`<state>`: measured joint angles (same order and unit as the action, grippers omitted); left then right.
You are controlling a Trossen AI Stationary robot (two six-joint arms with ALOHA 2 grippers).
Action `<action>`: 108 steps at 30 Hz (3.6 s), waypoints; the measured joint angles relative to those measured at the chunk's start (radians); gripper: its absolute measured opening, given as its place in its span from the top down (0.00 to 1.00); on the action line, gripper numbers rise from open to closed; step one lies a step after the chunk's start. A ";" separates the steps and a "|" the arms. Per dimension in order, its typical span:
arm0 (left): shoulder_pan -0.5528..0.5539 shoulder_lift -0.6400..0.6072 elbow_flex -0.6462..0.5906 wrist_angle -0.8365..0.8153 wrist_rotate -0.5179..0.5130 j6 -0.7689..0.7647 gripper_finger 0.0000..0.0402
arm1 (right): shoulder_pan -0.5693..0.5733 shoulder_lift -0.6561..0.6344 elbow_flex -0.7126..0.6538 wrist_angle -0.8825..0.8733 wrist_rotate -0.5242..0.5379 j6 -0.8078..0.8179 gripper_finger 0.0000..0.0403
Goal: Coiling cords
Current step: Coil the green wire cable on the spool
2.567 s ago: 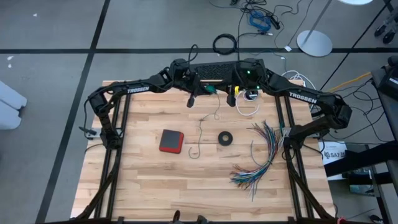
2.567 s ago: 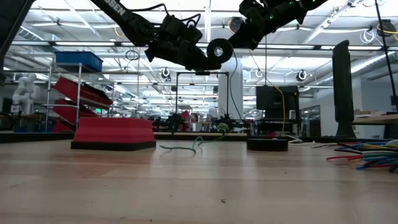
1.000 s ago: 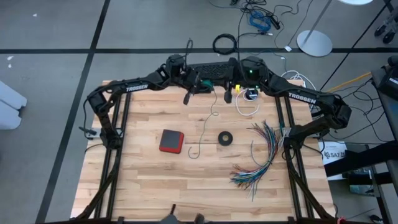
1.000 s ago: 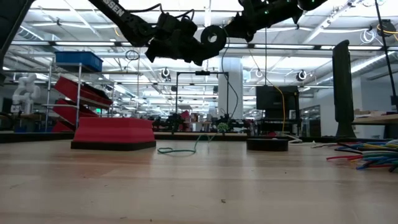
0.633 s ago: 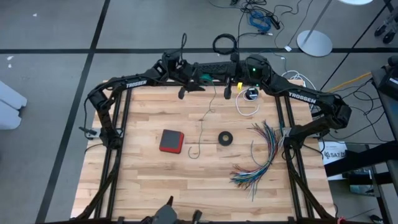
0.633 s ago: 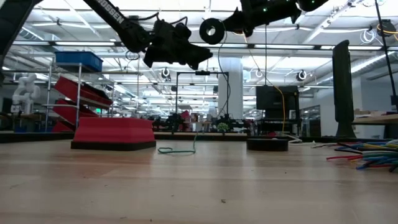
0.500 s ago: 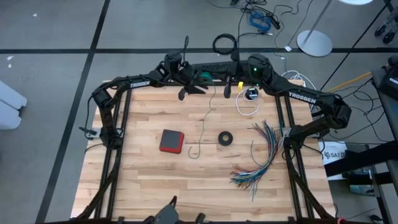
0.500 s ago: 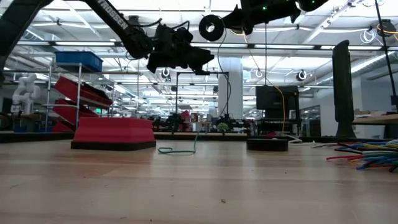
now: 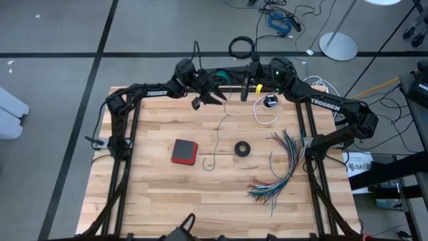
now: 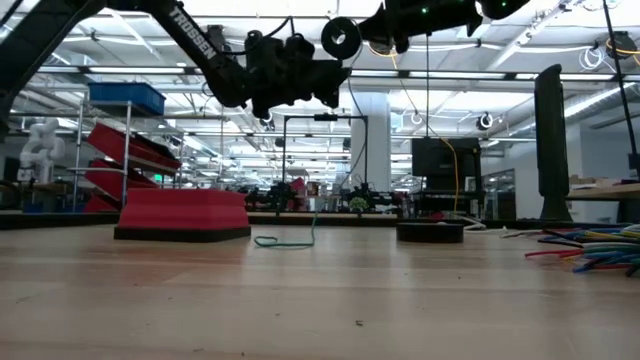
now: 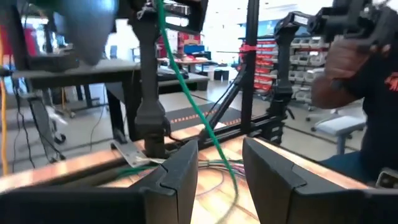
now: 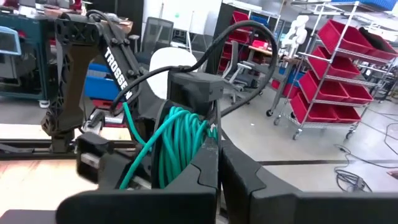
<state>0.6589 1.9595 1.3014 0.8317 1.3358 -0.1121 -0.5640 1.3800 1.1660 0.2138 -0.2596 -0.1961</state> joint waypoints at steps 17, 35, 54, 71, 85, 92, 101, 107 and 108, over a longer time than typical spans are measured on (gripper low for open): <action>-0.060 0.001 -0.001 -0.039 -0.096 -0.125 0.66 | 0.000 0.000 0.000 0.002 0.001 -0.007 1.00; -0.038 0.008 -0.001 -0.082 -0.149 -0.085 0.82 | 0.002 -0.001 0.001 -0.011 -0.011 -0.006 1.00; 0.017 0.008 -0.001 -0.114 -0.335 0.043 0.99 | 0.001 -0.001 0.001 -0.017 -0.009 -0.007 1.00; 0.123 0.008 -0.001 -0.136 -0.317 -0.086 1.00 | -0.001 -0.001 0.001 -0.357 0.208 -0.179 1.00; 0.093 0.008 0.001 -0.169 -0.321 -0.146 1.00 | 0.025 0.054 0.001 -0.449 0.410 -0.267 1.00; 0.093 0.007 0.002 -0.223 -0.318 -0.146 1.00 | 0.049 0.076 0.001 -0.437 0.455 -0.290 1.00; 0.087 0.007 0.002 -0.209 -0.374 -0.274 0.96 | 0.053 0.109 0.001 -0.383 0.502 -0.251 1.00; 0.064 0.007 0.002 -0.179 -0.426 -0.340 0.81 | 0.055 0.158 0.001 -0.299 0.547 -0.242 1.00; 0.062 0.007 0.002 -0.163 -0.429 -0.358 0.79 | 0.055 0.163 0.001 -0.289 0.550 -0.241 1.00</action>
<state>0.7208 1.9663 1.3033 0.6689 0.9066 -0.4700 -0.5091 1.5429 1.1667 -0.0749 0.2909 -0.4368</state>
